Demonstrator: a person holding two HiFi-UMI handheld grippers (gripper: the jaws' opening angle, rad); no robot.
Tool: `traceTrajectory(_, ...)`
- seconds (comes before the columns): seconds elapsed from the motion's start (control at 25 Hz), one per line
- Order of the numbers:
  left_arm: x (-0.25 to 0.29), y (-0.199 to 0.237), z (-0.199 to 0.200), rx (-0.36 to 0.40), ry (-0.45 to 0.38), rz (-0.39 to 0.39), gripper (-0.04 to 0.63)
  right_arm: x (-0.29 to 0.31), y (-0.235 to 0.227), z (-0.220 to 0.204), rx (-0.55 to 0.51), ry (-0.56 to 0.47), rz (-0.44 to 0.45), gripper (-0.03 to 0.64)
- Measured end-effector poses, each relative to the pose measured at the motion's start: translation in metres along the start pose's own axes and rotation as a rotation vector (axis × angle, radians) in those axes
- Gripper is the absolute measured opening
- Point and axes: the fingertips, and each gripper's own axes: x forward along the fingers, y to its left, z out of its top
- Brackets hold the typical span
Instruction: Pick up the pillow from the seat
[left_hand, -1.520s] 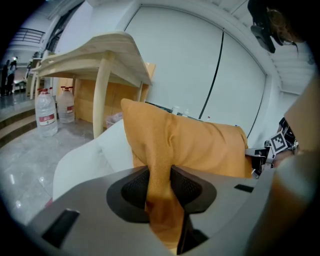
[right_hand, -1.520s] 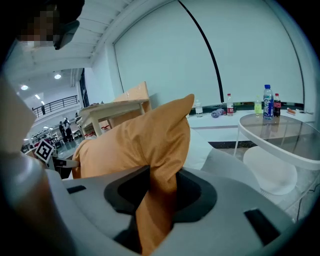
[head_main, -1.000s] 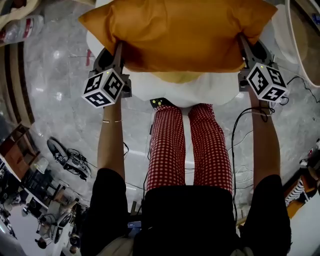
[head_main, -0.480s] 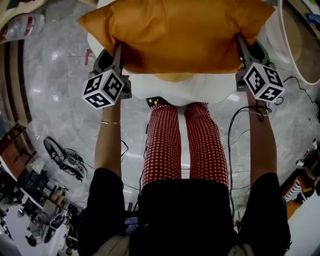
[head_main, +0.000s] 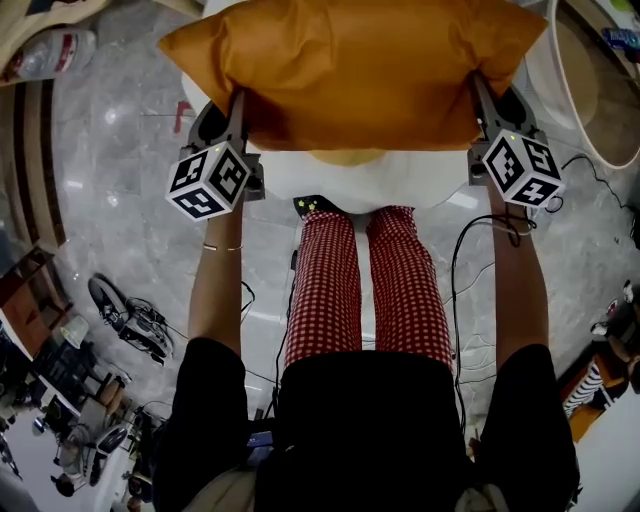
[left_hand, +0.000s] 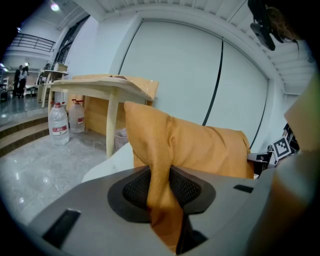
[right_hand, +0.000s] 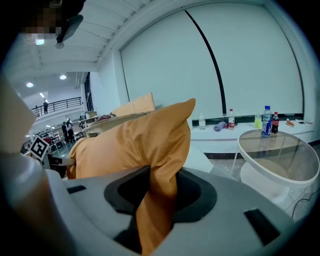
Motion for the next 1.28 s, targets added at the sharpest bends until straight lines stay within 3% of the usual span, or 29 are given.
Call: traceTrajectory(1.28,-0.019,-0.010,0.043,0.024,-0.015,-0.013,0.120,-0.020,0.008,0.035,0.020,-0.042,-0.021,0.155)
